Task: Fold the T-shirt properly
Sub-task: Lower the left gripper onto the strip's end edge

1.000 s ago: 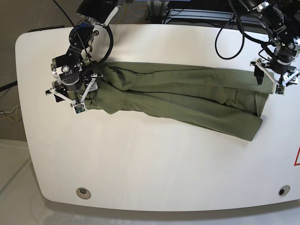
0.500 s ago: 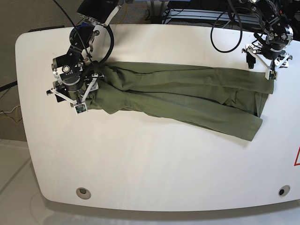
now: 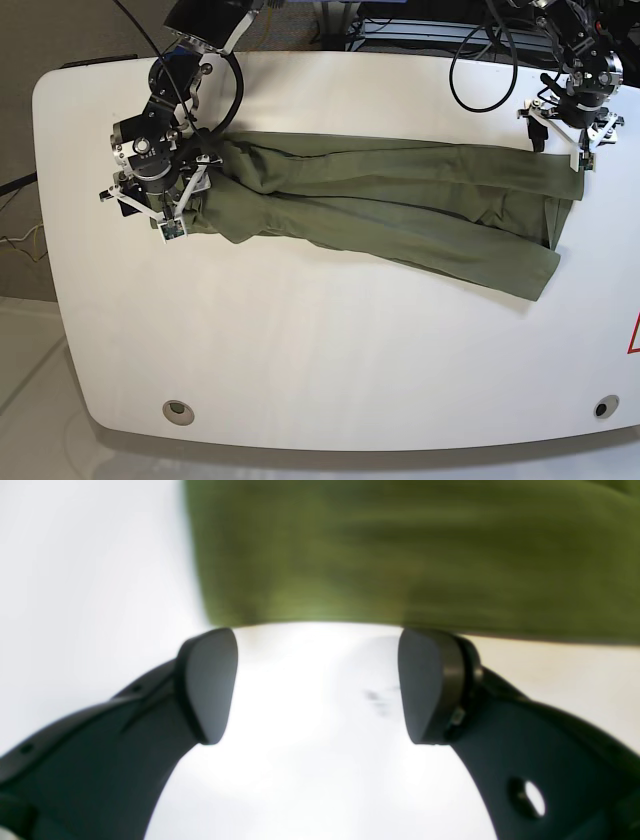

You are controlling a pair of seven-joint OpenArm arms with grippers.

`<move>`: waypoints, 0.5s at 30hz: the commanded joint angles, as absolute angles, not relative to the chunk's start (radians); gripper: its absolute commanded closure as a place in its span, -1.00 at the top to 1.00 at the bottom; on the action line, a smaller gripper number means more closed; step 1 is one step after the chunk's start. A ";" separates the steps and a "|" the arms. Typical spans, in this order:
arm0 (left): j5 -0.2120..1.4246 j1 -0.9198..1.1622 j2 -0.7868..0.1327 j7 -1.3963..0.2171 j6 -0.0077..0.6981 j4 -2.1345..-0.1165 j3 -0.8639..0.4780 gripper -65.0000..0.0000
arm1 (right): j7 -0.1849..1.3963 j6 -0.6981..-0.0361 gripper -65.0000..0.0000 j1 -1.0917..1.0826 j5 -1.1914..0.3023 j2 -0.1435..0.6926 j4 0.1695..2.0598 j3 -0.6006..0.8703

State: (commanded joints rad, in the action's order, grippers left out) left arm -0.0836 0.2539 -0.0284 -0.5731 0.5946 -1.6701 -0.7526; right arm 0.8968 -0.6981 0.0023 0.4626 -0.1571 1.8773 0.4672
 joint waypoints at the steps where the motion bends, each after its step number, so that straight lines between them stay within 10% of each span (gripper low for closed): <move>1: -0.085 0.254 -0.028 -0.573 0.590 -1.670 -0.753 0.42 | 0.897 -0.698 0.22 0.004 0.463 -0.157 1.877 0.467; 15: -0.087 0.219 -0.082 -0.573 0.581 -1.618 -0.803 0.42 | 0.897 -0.698 0.22 0.007 0.463 -0.157 1.877 0.467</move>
